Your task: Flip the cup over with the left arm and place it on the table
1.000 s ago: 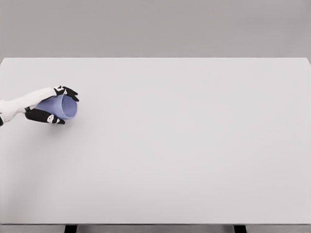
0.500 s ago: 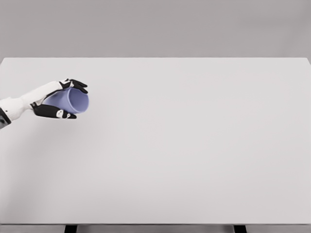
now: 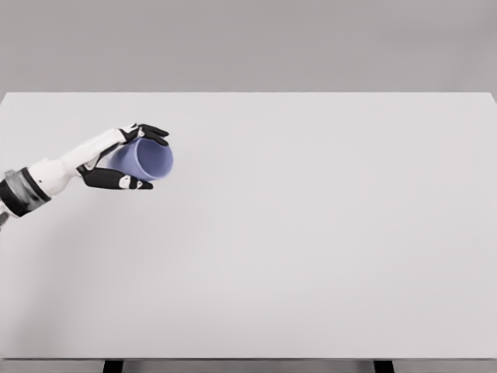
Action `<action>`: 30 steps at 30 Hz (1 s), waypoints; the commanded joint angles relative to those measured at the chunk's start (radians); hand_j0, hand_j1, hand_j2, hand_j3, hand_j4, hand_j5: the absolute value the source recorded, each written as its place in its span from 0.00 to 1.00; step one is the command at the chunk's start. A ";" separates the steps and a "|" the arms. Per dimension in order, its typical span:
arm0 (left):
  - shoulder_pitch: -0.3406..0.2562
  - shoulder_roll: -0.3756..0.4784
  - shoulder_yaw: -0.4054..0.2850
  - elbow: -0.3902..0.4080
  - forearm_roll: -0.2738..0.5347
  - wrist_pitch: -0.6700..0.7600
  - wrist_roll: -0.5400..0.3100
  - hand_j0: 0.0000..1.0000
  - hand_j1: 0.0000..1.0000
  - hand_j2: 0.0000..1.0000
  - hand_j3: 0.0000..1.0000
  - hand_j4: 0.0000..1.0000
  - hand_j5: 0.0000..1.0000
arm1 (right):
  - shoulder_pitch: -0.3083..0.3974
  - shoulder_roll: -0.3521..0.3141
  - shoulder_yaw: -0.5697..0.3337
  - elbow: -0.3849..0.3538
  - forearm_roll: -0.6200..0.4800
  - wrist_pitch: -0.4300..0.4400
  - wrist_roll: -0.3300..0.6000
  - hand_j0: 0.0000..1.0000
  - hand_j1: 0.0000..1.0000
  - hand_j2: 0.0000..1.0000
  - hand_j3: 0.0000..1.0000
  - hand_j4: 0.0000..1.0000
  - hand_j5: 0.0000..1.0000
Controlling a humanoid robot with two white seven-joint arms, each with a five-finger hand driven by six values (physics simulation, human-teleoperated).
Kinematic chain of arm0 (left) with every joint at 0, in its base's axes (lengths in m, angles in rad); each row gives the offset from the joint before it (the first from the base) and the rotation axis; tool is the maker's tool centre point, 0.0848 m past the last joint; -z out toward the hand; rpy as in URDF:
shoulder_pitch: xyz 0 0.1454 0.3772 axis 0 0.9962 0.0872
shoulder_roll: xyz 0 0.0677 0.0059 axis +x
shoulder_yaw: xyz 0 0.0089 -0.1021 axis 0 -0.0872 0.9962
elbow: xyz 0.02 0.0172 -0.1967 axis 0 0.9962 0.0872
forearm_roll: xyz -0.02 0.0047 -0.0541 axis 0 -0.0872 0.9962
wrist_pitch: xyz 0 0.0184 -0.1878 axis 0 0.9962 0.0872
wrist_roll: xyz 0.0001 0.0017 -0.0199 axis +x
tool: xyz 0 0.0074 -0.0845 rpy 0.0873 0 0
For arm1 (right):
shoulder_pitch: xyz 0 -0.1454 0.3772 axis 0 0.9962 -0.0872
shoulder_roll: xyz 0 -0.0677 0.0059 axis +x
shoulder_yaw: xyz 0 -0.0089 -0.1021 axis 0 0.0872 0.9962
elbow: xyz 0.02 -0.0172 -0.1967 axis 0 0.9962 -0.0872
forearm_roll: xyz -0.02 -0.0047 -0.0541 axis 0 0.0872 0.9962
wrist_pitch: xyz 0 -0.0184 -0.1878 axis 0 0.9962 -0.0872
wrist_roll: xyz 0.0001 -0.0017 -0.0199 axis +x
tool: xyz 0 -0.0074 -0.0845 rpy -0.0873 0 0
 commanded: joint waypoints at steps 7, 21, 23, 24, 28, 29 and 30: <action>0.005 -0.034 -0.017 0.000 0.064 -0.002 -0.002 0.70 0.70 0.70 0.70 0.70 0.70 | 0.000 0.000 0.000 0.000 0.000 0.000 0.001 1.00 1.00 1.00 1.00 1.00 1.00; 0.003 -0.021 -0.095 0.001 0.153 -0.060 -0.002 0.71 0.71 0.71 0.71 0.71 0.71 | 0.000 0.000 0.000 0.000 0.000 0.000 0.000 1.00 1.00 1.00 1.00 1.00 1.00; 0.005 -0.021 -0.095 0.001 0.158 -0.074 -0.002 0.71 0.71 0.71 0.71 0.71 0.71 | 0.000 0.000 0.000 0.000 0.000 0.000 0.001 1.00 1.00 1.00 1.00 1.00 1.00; 0.005 -0.021 -0.095 0.001 0.176 -0.077 -0.002 0.71 0.71 0.71 0.71 0.71 0.71 | 0.000 0.000 0.000 0.000 0.000 0.000 0.001 1.00 1.00 1.00 1.00 1.00 1.00; 0.006 -0.026 -0.095 0.001 0.198 -0.077 -0.002 0.72 0.72 0.72 0.72 0.72 0.72 | 0.000 0.000 0.000 0.000 0.000 0.000 0.000 1.00 1.00 1.00 1.00 1.00 1.00; 0.008 -0.026 -0.097 0.001 0.204 -0.077 -0.002 0.72 0.72 0.72 0.72 0.72 0.72 | 0.000 0.000 0.000 0.000 0.000 0.000 0.000 1.00 1.00 1.00 1.00 1.00 1.00; 0.011 -0.026 -0.097 0.000 0.219 -0.077 -0.002 0.72 0.72 0.72 0.72 0.72 0.72 | 0.000 0.000 0.000 0.000 0.000 0.000 0.001 1.00 1.00 1.00 1.00 1.00 1.00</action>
